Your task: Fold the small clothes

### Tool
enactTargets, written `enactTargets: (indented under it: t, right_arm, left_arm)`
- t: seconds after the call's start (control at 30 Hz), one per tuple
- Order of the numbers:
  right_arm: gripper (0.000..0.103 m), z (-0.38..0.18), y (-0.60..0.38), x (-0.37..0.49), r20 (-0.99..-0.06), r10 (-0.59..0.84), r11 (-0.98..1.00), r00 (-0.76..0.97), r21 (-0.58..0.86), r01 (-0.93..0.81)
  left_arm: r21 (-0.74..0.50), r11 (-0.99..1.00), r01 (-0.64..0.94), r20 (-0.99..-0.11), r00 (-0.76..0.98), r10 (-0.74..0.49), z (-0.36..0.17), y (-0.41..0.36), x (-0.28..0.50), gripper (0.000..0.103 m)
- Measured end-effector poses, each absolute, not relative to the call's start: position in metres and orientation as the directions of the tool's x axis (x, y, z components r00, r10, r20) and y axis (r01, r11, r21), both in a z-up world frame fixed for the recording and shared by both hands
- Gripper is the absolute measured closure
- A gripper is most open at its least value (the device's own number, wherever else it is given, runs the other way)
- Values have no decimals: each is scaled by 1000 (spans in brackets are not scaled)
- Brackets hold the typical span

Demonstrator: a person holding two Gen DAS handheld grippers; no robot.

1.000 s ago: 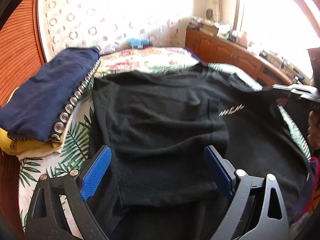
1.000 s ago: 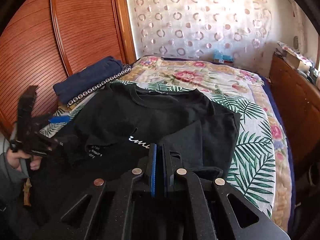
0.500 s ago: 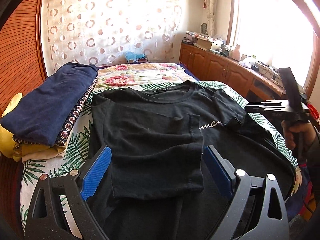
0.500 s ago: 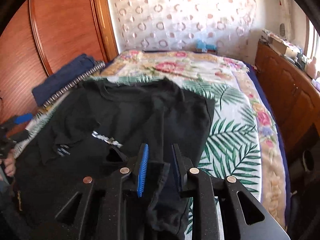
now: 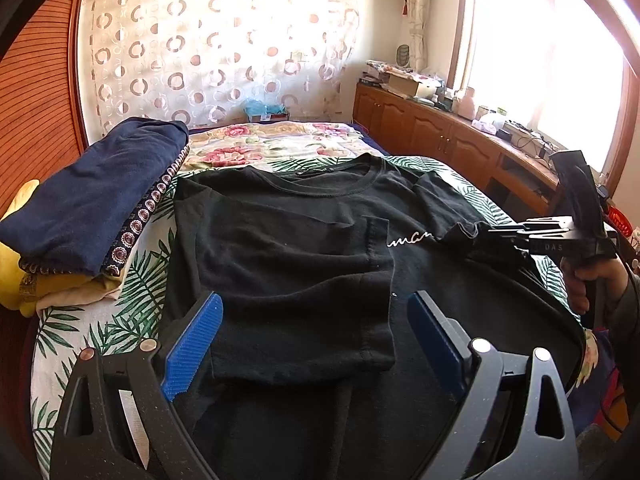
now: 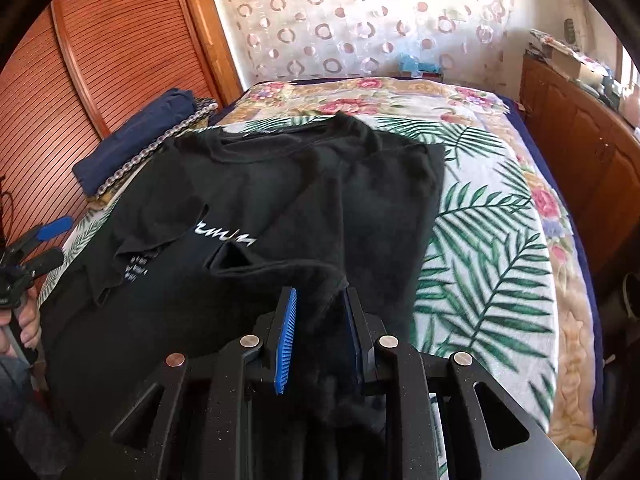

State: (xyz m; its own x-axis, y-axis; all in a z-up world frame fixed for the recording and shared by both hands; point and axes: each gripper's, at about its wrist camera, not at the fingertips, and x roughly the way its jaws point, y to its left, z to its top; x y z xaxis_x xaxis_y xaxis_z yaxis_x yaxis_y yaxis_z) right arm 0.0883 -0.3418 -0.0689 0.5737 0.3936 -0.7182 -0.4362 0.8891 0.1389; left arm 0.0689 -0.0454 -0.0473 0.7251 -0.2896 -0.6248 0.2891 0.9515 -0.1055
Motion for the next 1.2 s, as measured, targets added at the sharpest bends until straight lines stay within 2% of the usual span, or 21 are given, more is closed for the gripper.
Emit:
enactTargets:
  t: [0.37,0.7,0.73,0.8,0.83,1.2]
  right_arm:
    - [86,-72,-327,44,-713,464,830,526,143,-538]
    - [85,-56,-332,23,-699,451,832,555,103,-546]
    - [84,-54,-333,23,-694,448,834,564,96,-544]
    - [70,-50,-337,25,-685,436,841,583,81,-535]
    - [68,-49,-339,27,-681,428,847,594,73,-527]
    - [67,-59,-336,98,-720,351,881,598,38,-472]
  left_arm:
    - [-112,952,284,-613,734,-291,-44,-44,64,9]
    - [-100,956,276,-601,749,-279,-40,-43,60,9]
    - [-98,957,275,-599,751,-277,-39,-43,60,9]
    - [-94,958,272,-598,754,-273,-38,-43,60,9]
    - [-92,958,272,-597,755,-271,-38,-43,60,9]
    - [-61,961,269,-592,766,-251,-33,-37,73,9]
